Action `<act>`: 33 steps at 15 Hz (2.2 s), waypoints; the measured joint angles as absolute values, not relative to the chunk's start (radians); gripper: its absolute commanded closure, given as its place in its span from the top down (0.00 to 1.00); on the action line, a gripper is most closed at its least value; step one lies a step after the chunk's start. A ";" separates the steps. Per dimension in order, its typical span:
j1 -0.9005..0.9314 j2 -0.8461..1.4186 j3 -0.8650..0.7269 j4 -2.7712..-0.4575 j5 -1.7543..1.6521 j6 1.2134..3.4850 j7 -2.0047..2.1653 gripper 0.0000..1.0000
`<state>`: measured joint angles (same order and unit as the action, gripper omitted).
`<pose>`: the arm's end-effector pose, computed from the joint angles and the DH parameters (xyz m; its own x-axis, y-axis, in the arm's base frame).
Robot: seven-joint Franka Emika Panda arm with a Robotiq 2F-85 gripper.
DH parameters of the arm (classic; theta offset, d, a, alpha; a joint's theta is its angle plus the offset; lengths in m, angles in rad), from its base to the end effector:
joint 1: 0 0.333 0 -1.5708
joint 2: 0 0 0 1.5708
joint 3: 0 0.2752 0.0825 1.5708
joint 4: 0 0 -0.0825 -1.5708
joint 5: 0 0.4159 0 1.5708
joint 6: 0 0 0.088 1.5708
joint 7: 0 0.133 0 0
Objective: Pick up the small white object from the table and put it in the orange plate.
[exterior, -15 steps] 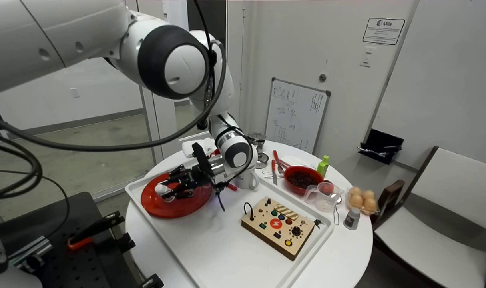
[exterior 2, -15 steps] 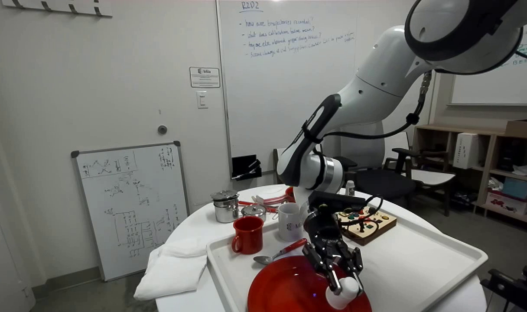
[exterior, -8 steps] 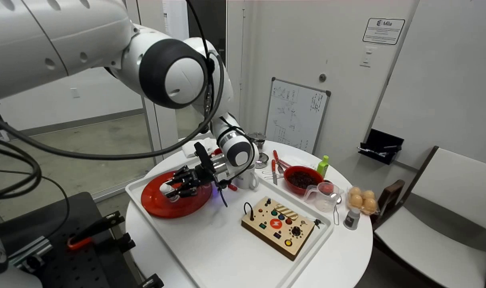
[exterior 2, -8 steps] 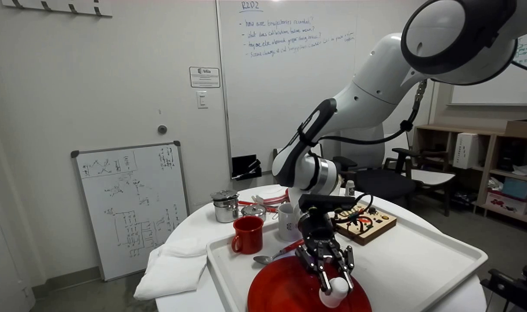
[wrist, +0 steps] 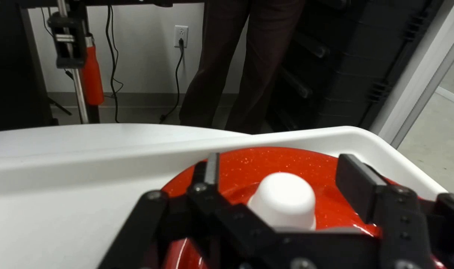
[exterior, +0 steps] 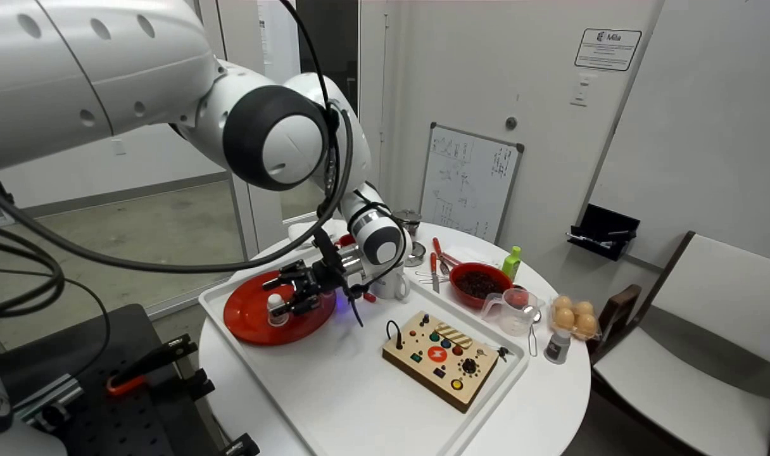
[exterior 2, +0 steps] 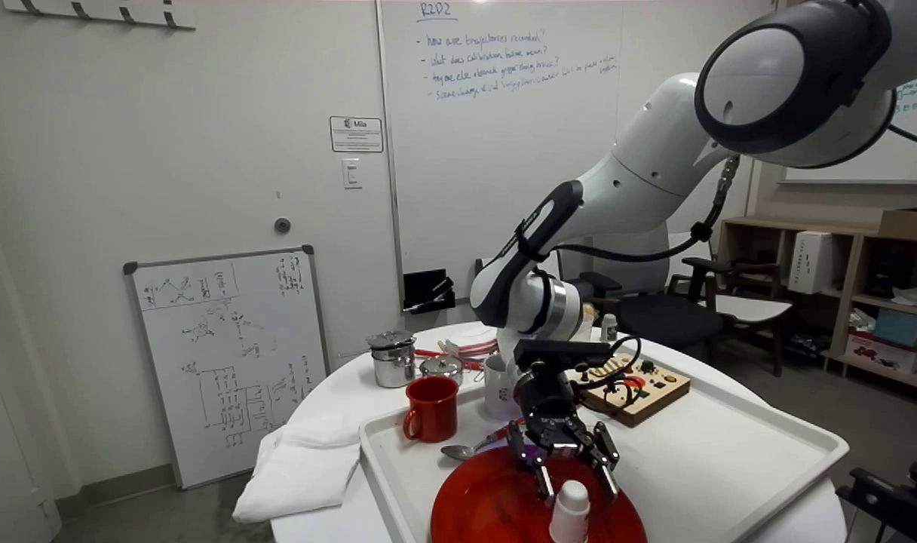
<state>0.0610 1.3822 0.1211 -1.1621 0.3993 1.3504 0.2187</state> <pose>0.4959 0.1530 -0.1074 0.3039 0.0216 -0.9524 -0.3192 -0.9397 -0.1232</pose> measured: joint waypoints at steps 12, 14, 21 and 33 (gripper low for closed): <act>0.058 1.381 0.112 -1.113 0.399 1.340 0.218 1.00; 0.058 1.354 0.108 -1.124 0.396 1.357 0.213 1.00; 0.085 1.084 0.066 -1.340 0.312 1.606 0.209 1.00; 0.130 0.700 0.025 -1.737 0.193 2.025 0.214 1.00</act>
